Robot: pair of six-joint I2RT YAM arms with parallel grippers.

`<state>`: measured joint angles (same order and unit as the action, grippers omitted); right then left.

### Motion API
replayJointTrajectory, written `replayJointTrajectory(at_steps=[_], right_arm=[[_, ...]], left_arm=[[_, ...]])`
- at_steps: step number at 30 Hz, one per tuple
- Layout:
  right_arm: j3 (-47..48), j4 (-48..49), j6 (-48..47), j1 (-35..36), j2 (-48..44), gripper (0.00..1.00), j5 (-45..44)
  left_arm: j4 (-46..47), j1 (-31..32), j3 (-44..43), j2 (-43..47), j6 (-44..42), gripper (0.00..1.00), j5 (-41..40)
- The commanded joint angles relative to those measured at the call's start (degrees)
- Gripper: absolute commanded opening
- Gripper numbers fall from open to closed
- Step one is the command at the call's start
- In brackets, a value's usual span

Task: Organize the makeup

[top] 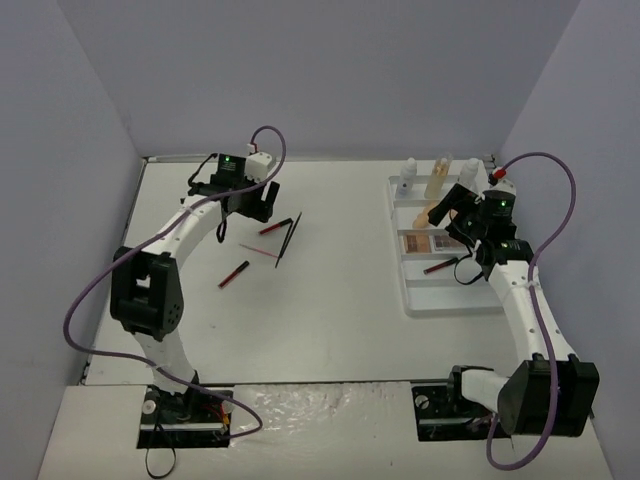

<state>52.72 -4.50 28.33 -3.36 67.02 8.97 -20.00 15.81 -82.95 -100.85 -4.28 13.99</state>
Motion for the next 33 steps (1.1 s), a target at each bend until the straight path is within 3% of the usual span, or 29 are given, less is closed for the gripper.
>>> replayJointTrajectory(at_steps=[1,8,22,33], right_arm=[[2.9,1.5,-10.9,0.1,-3.3,0.90,7.1],[2.3,1.6,-13.3,0.7,-4.5,0.91,9.1],[1.1,2.1,-13.3,1.1,-3.4,0.92,10.6],[1.4,2.2,-13.5,1.5,-2.7,0.92,12.4]], left_arm=[[-5.2,-1.4,-10.4,-7.4,-7.8,0.55,8.9],[-7.8,-1.4,-18.0,-16.5,-11.2,0.42,9.9],[-10.6,-1.4,-21.5,-25.5,-13.5,0.39,10.1],[-9.9,-2.8,-20.1,-25.7,-14.2,0.03,9.5]])
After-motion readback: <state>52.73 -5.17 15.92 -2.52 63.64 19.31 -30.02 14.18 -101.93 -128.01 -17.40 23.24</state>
